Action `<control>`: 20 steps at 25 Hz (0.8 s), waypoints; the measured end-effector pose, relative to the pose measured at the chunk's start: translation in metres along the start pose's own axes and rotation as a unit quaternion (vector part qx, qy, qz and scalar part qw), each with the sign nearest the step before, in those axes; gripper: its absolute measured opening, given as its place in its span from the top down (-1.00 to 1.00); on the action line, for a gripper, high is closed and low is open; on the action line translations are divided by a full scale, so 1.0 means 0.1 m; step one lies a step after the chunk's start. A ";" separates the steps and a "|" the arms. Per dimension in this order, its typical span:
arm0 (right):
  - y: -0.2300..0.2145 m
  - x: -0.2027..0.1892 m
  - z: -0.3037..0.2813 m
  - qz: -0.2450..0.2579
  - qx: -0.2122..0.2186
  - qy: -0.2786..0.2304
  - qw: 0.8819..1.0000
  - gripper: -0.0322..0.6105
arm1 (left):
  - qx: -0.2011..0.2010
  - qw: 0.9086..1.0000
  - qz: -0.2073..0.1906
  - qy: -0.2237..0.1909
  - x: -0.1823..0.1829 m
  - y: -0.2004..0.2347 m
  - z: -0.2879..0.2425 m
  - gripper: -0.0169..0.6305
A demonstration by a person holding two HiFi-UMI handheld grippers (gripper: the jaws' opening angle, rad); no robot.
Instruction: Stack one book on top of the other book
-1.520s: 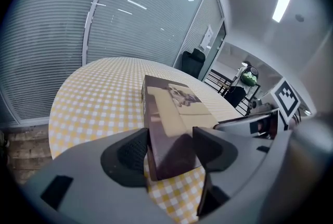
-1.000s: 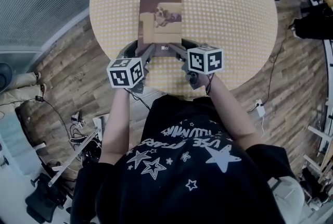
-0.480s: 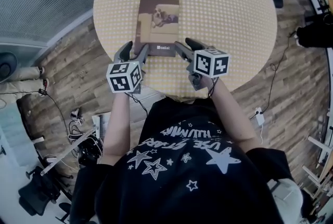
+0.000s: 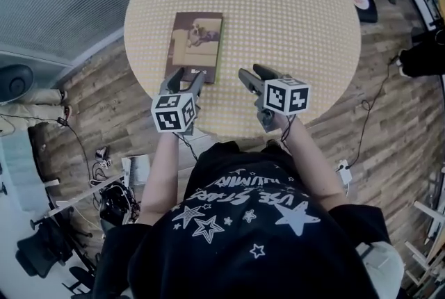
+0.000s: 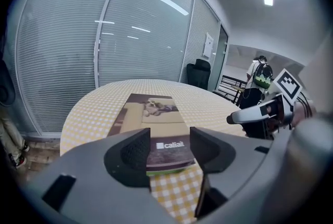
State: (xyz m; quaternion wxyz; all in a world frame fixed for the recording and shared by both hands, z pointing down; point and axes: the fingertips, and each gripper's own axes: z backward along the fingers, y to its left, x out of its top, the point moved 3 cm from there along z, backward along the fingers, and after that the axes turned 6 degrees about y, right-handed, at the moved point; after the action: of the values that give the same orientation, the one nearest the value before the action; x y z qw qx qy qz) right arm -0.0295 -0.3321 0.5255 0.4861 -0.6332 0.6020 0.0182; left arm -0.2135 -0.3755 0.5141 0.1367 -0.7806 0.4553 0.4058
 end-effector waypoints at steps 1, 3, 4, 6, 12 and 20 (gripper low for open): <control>-0.02 0.02 0.07 0.004 0.004 -0.001 1.000 0.18 | 0.002 1.000 0.000 -0.005 0.01 -0.09 0.00 0.22; -0.05 0.05 0.22 0.015 0.015 -0.004 1.000 0.18 | 0.010 1.000 0.002 -0.025 0.06 -0.26 0.03 0.33; -0.07 0.05 0.29 0.019 0.020 -0.005 1.000 0.18 | 0.013 0.999 0.004 -0.037 0.09 -0.34 0.04 0.41; -0.14 0.04 0.44 0.024 0.023 -0.008 0.999 0.20 | 0.017 0.998 0.008 -0.053 0.13 -0.52 0.07 0.53; -0.41 -0.02 0.97 0.025 0.016 -0.027 0.999 0.33 | 0.021 0.998 0.005 -0.060 0.11 -1.08 0.12 0.78; -0.76 -0.16 1.64 0.049 0.023 -0.028 0.998 0.47 | 0.033 0.996 0.021 -0.078 -0.05 -1.84 0.18 0.82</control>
State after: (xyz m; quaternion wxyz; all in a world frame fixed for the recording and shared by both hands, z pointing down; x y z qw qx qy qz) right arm 0.1179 -0.2309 0.4942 0.5159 -0.5910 0.6185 0.0456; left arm -0.0726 -0.2611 0.4781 0.1887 -0.7318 0.4725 0.4535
